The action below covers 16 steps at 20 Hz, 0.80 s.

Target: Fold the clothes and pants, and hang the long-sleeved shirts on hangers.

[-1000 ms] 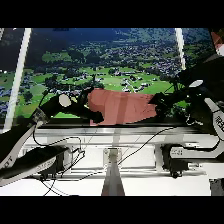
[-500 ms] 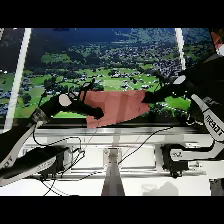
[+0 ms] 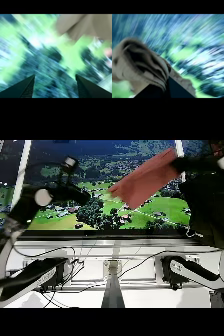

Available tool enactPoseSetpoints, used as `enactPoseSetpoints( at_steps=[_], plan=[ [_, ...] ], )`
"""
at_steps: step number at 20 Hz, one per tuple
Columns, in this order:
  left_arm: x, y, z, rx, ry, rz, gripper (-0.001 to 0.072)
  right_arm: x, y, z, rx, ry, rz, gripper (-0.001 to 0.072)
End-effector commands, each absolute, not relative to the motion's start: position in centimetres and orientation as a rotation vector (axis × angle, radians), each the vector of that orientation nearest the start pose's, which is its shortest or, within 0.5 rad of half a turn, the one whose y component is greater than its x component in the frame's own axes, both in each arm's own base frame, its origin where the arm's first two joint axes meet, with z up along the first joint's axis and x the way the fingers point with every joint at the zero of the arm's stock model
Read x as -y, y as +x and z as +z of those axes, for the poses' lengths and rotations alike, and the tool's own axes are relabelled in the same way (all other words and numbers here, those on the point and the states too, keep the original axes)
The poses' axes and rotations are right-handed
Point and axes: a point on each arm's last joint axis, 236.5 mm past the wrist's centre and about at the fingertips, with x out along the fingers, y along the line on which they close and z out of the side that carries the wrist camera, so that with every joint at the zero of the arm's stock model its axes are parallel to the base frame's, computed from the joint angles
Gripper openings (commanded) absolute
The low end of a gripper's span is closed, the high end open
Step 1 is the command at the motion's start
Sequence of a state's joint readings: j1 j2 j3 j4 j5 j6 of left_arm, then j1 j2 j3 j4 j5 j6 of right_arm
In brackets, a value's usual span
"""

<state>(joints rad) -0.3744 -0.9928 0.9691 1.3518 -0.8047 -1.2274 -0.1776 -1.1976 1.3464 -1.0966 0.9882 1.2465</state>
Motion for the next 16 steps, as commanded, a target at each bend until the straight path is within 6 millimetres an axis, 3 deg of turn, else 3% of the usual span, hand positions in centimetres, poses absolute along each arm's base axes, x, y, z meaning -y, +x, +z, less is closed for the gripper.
enactPoseSetpoints(
  at_steps=[1, 3, 5, 7, 9, 12, 14, 16],
  plan=[
    [13.8, 37.0, 16.8, -0.55, 0.41, -0.449, 0.0542, 8.4, 43.3, 25.1, -0.547, 0.258, -0.088, 0.0022],
    [13.0, 36.1, 19.4, -0.483, 0.403, -0.429, 0.0542, 13.7, 39.6, 26.2, -0.534, 0.348, -0.266, 0.0022],
    [12.7, 35.2, 21.3, -0.435, 0.396, -0.422, 0.0542, 18.9, 35.0, 26.0, -0.551, 0.426, -0.47, 0.0022],
    [12.5, 34.7, 22.2, -0.409, 0.393, -0.419, 0.0542, 23.6, 29.7, 25.2, -0.557, 0.556, -0.693, 0.0022],
    [12.4, 34.5, 22.5, -0.402, 0.392, -0.418, 0.0542, 27.0, 23.6, 23.9, -0.57, 0.705, -0.898, 0.0022],
    [12.4, 34.5, 22.5, -0.402, 0.392, -0.418, 0.0542, 29.9, 16.2, 22.7, -0.544, 0.885, -1.129, 0.0022],
    [12.4, 34.5, 22.5, -0.402, 0.392, -0.418, 0.0542, 30.7, 12.4, 22.0, -0.539, 0.95, -1.23, 0.0022],
    [12.4, 34.5, 22.4, -0.403, 0.392, -0.418, 0.0542, 30.9, 10.1, 21.5, -0.543, 0.998, -1.29, 0.0023]
  ],
)
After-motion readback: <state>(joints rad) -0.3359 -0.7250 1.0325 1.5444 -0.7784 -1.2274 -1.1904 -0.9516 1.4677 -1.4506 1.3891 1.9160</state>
